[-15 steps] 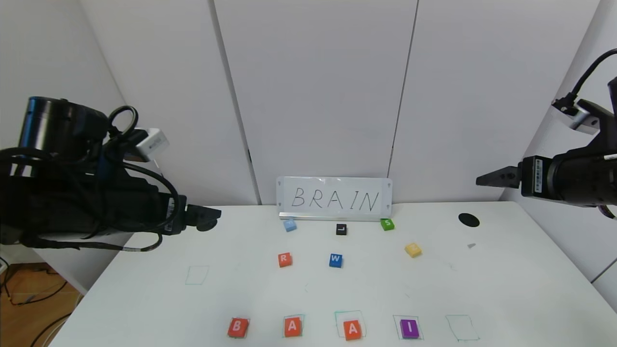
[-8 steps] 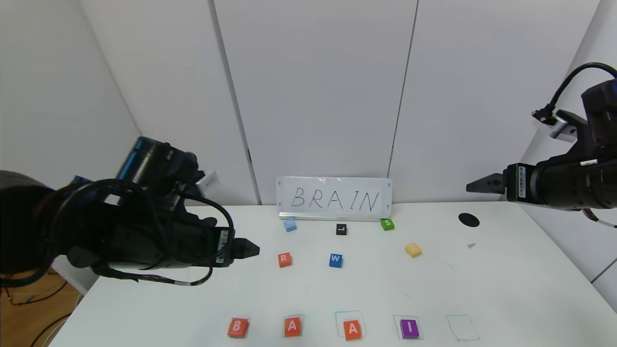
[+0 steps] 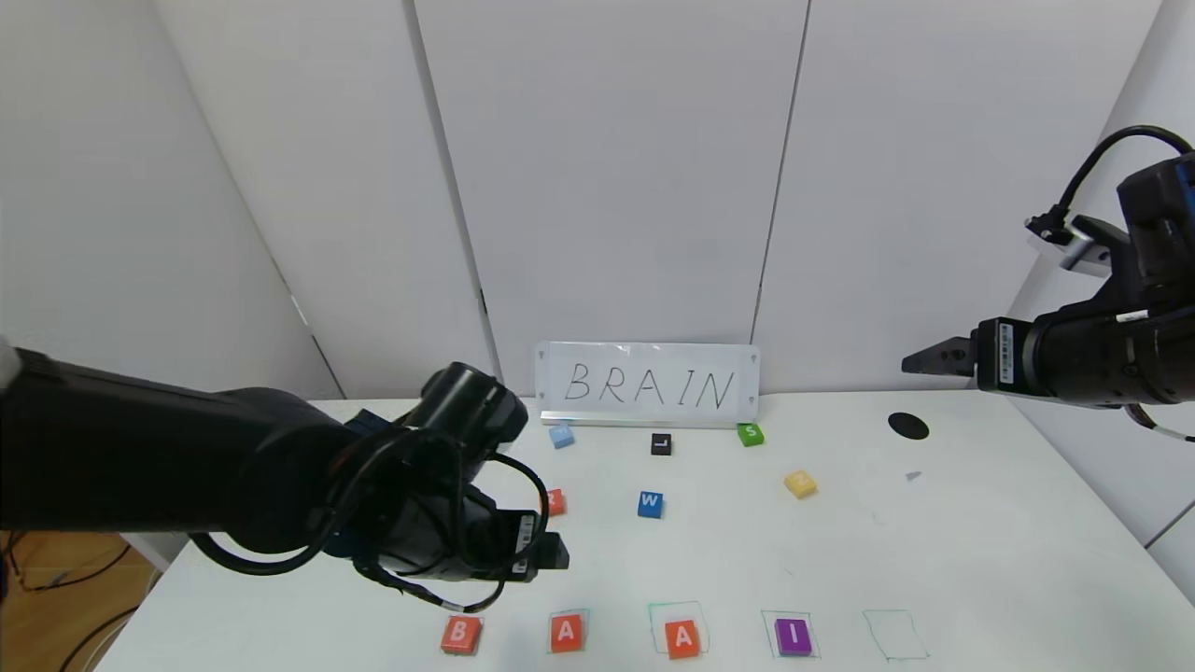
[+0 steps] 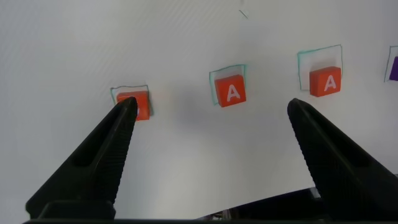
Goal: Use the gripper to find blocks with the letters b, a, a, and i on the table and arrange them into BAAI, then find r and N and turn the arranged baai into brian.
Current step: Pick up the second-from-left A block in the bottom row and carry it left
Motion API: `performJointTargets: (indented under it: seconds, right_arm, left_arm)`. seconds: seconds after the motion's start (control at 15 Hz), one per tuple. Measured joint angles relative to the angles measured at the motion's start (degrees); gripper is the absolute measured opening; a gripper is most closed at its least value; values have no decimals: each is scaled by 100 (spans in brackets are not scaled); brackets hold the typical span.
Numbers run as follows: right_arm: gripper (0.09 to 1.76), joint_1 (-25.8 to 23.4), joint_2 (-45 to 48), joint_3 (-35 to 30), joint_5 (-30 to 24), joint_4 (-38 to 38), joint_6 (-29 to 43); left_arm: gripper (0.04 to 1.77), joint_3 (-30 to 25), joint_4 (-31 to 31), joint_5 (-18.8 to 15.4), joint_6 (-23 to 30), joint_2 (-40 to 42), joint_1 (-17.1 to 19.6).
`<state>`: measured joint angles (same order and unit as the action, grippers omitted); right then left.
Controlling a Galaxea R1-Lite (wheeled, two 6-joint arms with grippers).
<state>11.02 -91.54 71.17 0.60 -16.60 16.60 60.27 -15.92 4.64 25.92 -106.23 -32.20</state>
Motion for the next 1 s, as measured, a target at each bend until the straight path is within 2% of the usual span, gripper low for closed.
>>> performJointTargets:
  seconds: [0.33, 0.6, 1.0]
  right_arm:
    - [171, -13, -2, 2, 11, 10, 0]
    - [171, -48, -2, 2, 13, 18, -7]
    - [171, -77, -2, 7, 22, 27, -11]
  left_arm:
    - [172, 141, 49, 200, 158, -777, -317]
    - [172, 238, 60, 217, 332, -1174, -580]
    - [172, 382, 55, 219, 510, -1560, -680]
